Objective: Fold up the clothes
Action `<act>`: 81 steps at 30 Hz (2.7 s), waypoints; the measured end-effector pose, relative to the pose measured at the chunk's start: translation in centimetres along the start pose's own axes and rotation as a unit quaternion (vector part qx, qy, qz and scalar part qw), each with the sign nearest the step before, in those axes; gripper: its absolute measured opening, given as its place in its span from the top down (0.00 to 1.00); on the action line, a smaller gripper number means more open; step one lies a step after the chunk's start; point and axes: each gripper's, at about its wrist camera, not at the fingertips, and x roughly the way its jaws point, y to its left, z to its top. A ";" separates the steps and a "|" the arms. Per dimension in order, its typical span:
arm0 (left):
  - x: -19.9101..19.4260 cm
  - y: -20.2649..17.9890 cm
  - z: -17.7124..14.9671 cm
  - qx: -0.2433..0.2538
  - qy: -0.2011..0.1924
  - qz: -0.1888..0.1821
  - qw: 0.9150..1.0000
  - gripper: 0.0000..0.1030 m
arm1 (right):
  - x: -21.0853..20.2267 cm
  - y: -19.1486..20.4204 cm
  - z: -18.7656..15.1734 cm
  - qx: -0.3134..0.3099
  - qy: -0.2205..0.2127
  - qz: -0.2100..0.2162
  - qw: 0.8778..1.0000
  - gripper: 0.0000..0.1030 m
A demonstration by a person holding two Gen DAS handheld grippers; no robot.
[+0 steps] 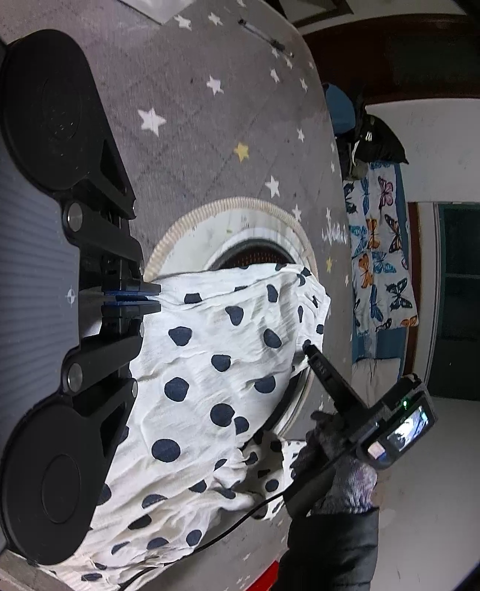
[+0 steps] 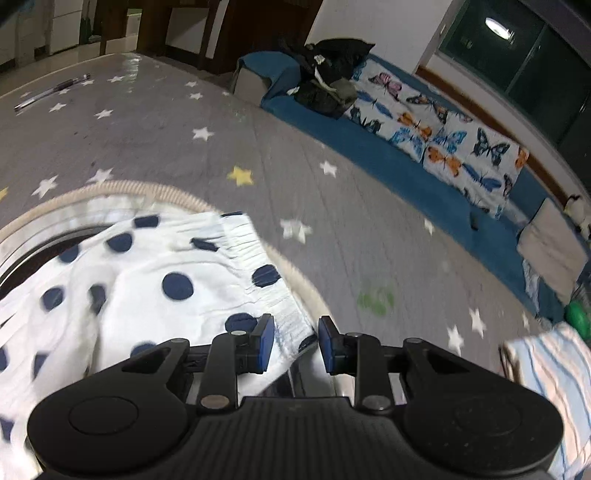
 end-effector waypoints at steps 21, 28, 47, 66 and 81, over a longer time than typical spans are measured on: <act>-2.1 3.5 -1.4 -0.045 -0.001 0.042 0.998 0.98 | 5.9 4.0 10.4 0.053 -0.027 0.025 0.998 0.73; -2.4 4.1 -1.5 -0.054 0.005 0.049 0.997 0.98 | 4.7 3.9 12.4 0.051 -0.033 0.037 0.997 0.69; -5.3 -3.6 0.4 0.011 -0.037 -0.040 0.998 0.93 | -9.5 -10.8 -6.7 0.092 0.029 -0.036 0.995 0.60; -0.6 -18.2 1.6 0.154 -0.004 -0.121 0.981 0.56 | -11.6 -17.6 -21.2 0.277 0.030 -0.027 0.960 0.60; 0.6 -16.4 2.2 0.144 0.007 -0.183 0.972 0.93 | -8.4 -18.2 -18.7 0.270 0.006 -0.050 0.962 0.91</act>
